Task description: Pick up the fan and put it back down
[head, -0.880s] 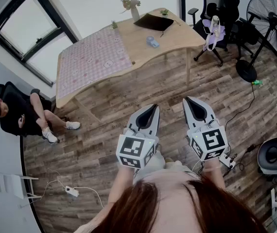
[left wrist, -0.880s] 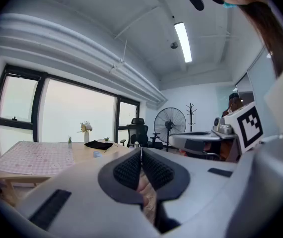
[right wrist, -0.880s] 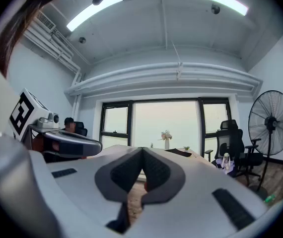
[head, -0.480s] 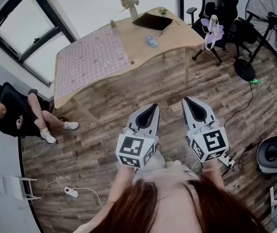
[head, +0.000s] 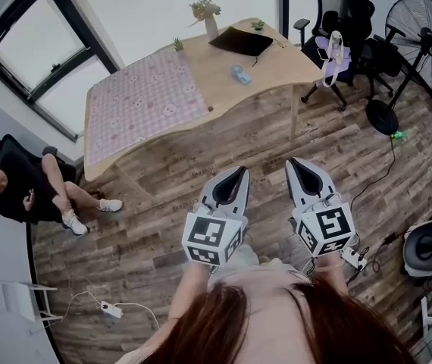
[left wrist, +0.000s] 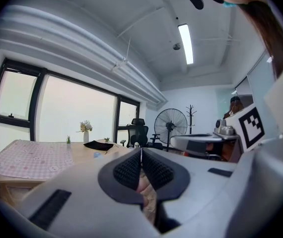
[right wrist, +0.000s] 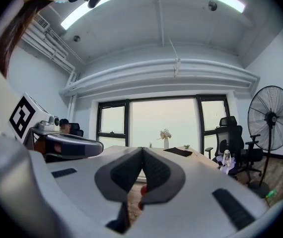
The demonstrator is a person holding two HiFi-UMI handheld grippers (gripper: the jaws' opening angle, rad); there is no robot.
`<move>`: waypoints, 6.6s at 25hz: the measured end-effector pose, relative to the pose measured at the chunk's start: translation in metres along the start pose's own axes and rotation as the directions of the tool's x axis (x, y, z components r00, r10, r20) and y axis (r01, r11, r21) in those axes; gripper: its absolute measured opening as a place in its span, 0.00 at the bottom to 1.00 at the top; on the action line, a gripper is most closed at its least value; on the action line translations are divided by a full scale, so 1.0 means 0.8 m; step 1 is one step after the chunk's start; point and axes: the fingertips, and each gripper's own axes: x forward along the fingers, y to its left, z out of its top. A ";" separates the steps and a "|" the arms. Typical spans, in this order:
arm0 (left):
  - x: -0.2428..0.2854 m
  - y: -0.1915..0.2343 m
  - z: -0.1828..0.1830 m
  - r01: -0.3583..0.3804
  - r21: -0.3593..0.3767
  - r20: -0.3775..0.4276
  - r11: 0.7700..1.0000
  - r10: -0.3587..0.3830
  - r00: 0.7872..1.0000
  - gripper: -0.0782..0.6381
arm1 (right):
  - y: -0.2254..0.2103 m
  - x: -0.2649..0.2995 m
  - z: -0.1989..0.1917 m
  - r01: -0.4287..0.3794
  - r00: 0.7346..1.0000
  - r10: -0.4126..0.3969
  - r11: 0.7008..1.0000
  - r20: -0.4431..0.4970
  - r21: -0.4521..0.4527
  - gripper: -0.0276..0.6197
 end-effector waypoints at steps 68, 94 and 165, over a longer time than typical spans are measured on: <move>0.344 0.246 0.047 0.024 -0.013 -0.041 1.000 -0.024 0.999 0.13 | -0.186 0.387 0.002 -0.049 0.997 0.046 0.998 -0.069 -0.034 0.04; 0.462 0.344 0.039 -0.038 -0.030 -0.080 0.999 0.036 0.996 0.13 | -0.248 0.550 -0.045 -0.126 0.976 0.111 0.989 -0.185 -0.072 0.05; 0.645 0.541 -0.052 0.077 -0.154 -0.264 0.985 -0.116 0.957 0.13 | -0.298 0.781 -0.349 -0.124 0.711 0.083 0.992 -0.698 -0.008 0.44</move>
